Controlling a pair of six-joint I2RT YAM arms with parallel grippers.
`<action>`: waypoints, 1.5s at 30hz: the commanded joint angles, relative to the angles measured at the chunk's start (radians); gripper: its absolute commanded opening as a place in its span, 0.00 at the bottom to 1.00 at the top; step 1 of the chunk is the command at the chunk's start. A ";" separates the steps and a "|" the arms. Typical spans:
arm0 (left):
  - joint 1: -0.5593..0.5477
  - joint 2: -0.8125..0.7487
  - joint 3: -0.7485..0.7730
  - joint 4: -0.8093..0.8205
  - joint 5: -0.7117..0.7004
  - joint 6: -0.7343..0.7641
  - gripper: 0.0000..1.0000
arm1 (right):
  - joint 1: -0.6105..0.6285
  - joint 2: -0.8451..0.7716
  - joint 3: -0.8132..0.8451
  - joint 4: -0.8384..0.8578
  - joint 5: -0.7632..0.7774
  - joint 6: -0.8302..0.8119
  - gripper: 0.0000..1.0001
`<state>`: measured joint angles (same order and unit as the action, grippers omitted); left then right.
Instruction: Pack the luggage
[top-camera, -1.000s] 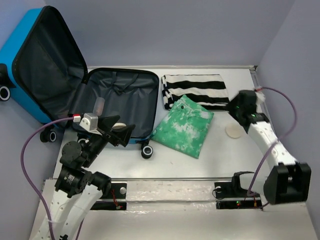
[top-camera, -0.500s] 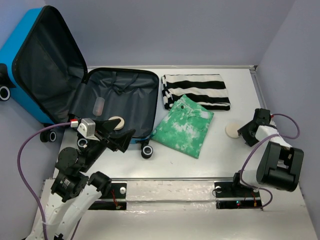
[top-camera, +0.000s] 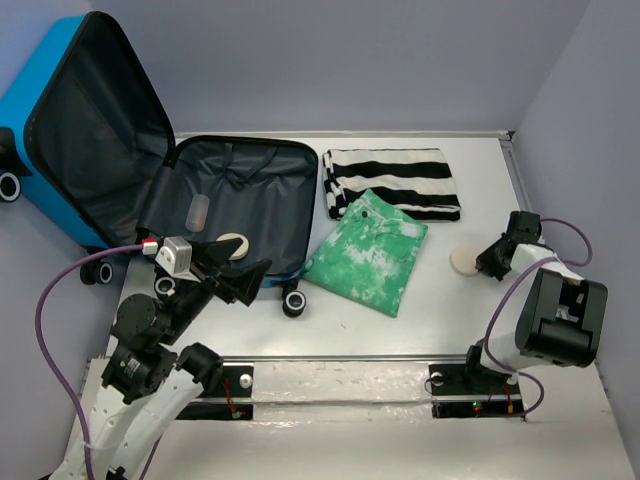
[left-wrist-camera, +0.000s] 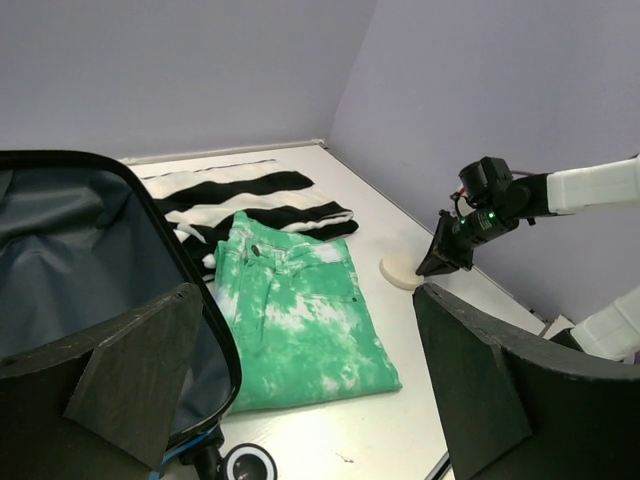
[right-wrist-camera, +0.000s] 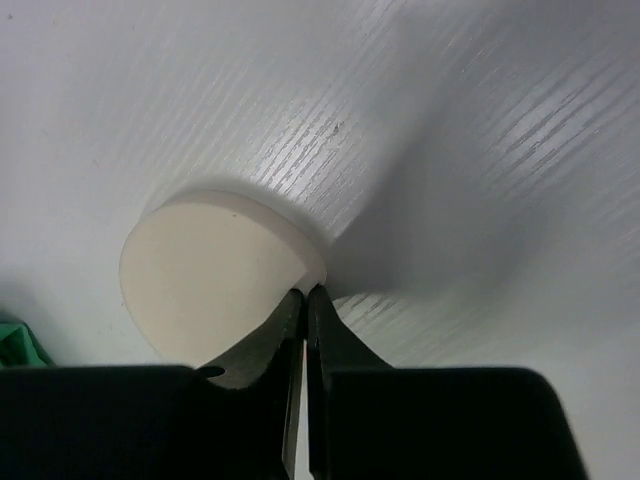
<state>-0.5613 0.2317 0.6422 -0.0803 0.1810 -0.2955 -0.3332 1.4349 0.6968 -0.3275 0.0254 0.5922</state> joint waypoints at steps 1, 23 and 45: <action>-0.005 0.018 0.043 0.027 -0.002 0.019 0.99 | -0.003 -0.085 0.007 0.015 0.010 -0.043 0.07; 0.060 0.141 0.045 0.001 -0.071 -0.022 0.99 | 1.037 0.319 0.946 0.141 -0.225 0.058 0.35; 0.089 0.227 0.048 0.016 0.009 -0.014 0.99 | 0.608 -0.067 0.067 0.145 -0.018 -0.045 0.90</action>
<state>-0.4808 0.4377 0.6548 -0.1158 0.1669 -0.3130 0.3103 1.3174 0.8001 -0.2287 0.0250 0.5873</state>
